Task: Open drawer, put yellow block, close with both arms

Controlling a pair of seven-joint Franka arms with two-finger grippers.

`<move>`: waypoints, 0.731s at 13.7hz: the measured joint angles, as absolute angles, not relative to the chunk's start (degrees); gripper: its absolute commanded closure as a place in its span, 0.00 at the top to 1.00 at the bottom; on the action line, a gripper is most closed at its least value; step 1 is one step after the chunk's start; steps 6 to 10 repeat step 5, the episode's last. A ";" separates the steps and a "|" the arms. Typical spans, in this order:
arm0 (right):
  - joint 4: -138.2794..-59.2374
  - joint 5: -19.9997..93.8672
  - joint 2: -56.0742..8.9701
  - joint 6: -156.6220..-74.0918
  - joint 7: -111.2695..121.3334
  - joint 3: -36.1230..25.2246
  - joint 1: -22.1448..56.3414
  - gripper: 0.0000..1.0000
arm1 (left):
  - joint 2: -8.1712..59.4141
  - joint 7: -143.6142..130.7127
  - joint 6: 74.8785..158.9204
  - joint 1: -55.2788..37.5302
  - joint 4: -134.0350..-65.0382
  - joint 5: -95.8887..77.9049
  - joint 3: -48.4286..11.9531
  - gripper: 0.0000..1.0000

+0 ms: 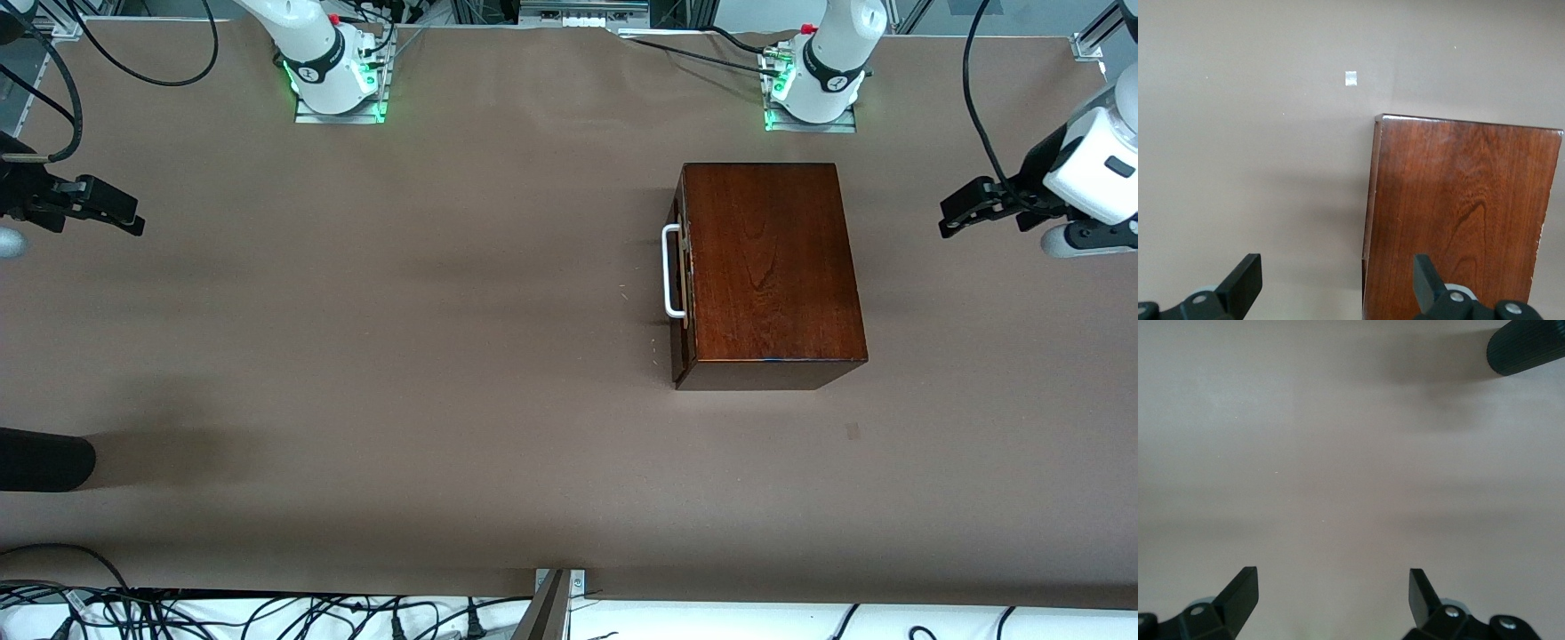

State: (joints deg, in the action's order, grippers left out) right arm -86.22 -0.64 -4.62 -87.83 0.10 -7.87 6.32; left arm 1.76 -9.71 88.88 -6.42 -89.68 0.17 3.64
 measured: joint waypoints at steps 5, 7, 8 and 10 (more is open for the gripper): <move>-86.22 -0.64 -4.62 -87.83 0.10 -7.87 6.32 1.00 | 2.50 -9.71 89.43 -6.24 -87.76 0.17 3.62 1.00; -86.22 -0.64 -4.62 -87.83 0.10 -7.87 6.32 1.00 | 2.50 -9.71 89.43 -6.24 -87.76 0.17 3.62 1.00; -86.22 -0.64 -4.62 -87.83 0.10 -7.87 6.32 1.00 | 2.50 -9.71 89.43 -6.24 -87.76 0.17 3.62 1.00; -86.22 -0.64 -4.62 -87.83 0.10 -7.87 6.32 1.00 | 2.50 -9.71 89.43 -6.24 -87.76 0.17 3.62 1.00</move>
